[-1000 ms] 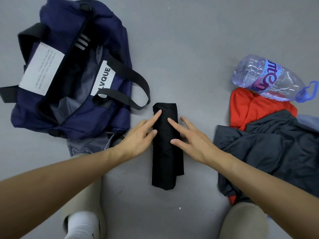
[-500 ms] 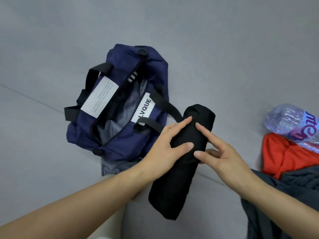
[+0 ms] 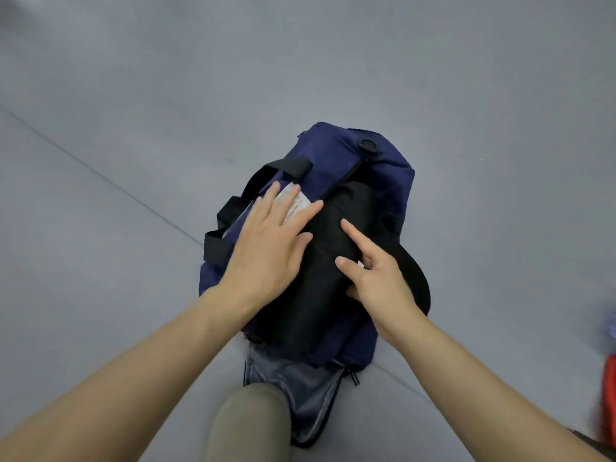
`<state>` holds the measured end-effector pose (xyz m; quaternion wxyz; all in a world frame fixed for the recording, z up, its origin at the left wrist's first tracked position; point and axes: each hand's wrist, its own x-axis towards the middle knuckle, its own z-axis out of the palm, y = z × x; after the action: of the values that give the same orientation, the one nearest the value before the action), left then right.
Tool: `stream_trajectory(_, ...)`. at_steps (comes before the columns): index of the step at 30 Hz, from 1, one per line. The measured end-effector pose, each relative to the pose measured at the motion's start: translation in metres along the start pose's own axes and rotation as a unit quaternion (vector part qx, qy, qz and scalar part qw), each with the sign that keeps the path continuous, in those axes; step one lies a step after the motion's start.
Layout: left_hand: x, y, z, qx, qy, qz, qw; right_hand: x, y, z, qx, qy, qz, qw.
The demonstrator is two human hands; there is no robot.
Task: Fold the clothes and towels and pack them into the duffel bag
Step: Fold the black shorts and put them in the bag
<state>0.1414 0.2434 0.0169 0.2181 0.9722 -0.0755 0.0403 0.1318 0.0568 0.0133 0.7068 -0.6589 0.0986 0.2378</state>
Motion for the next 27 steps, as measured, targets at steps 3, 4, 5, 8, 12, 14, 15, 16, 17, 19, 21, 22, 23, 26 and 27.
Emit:
stream_trajectory(3, 0.001, -0.036, -0.006, 0.147, -0.066, -0.021, 0.987, 0.017, 0.012, 0.01, -0.027, 0.03, -0.015, 0.999)
stream_trajectory(4, 0.001, -0.043, -0.009, 0.152, -0.093, -0.053, 0.983, 0.021, 0.014, 0.012, -0.045, 0.046, -0.02, 0.998)
stream_trajectory(5, 0.002, -0.05, -0.012, 0.146, -0.103, -0.079, 0.981, 0.025, 0.017, 0.013, -0.062, 0.06, -0.02, 0.996)
stream_trajectory(8, 0.003, -0.06, -0.021, 0.119, -0.058, -0.096, 0.986, 0.035, 0.023, 0.012, -0.118, 0.089, 0.001, 0.989)
stream_trajectory(12, 0.001, -0.064, -0.028, 0.084, -0.007, -0.073, 0.994, 0.043, 0.02, 0.016, -0.116, 0.097, 0.007, 0.988)
stream_trajectory(14, 0.0, -0.064, -0.028, 0.07, 0.001, -0.069, 0.995, 0.048, 0.012, 0.022, -0.091, 0.09, -0.008, 0.992)
stream_trajectory(15, 0.0, -0.064, -0.029, 0.062, 0.003, -0.068, 0.996, 0.051, 0.008, 0.026, -0.089, 0.088, -0.022, 0.992)
stream_trajectory(16, 0.0, -0.064, -0.029, 0.05, 0.003, -0.071, 0.996, 0.056, 0.003, 0.031, -0.083, 0.085, -0.036, 0.992)
stream_trajectory(17, 0.001, -0.064, -0.028, 0.033, 0.002, -0.079, 0.996, 0.063, 0.0, 0.036, -0.068, 0.08, -0.045, 0.993)
stream_trajectory(19, 0.001, -0.068, -0.027, -0.012, 0.003, -0.096, 0.995, 0.08, -0.001, 0.048, -0.028, 0.064, -0.049, 0.996)
stream_trajectory(21, 0.0, -0.073, -0.026, -0.066, 0.003, -0.109, 0.992, 0.096, 0.004, 0.06, -0.026, 0.042, -0.056, 0.997)
stream_trajectory(22, 0.0, -0.076, -0.026, -0.094, 0.002, -0.113, 0.989, 0.102, 0.008, 0.066, -0.049, 0.031, -0.062, 0.996)
stream_trajectory(23, -0.001, -0.078, -0.025, -0.114, 0.001, -0.113, 0.987, 0.106, 0.013, 0.071, -0.081, 0.023, -0.071, 0.994)
stream_trajectory(26, -0.005, -0.079, -0.025, -0.125, -0.002, -0.106, 0.986, 0.109, 0.022, 0.077, -0.226, 0.009, -0.08, 0.971)
stream_trajectory(27, -0.006, -0.079, -0.026, -0.128, 0.002, -0.1, 0.987, 0.108, 0.023, 0.077, -0.287, 0.001, -0.074, 0.955)
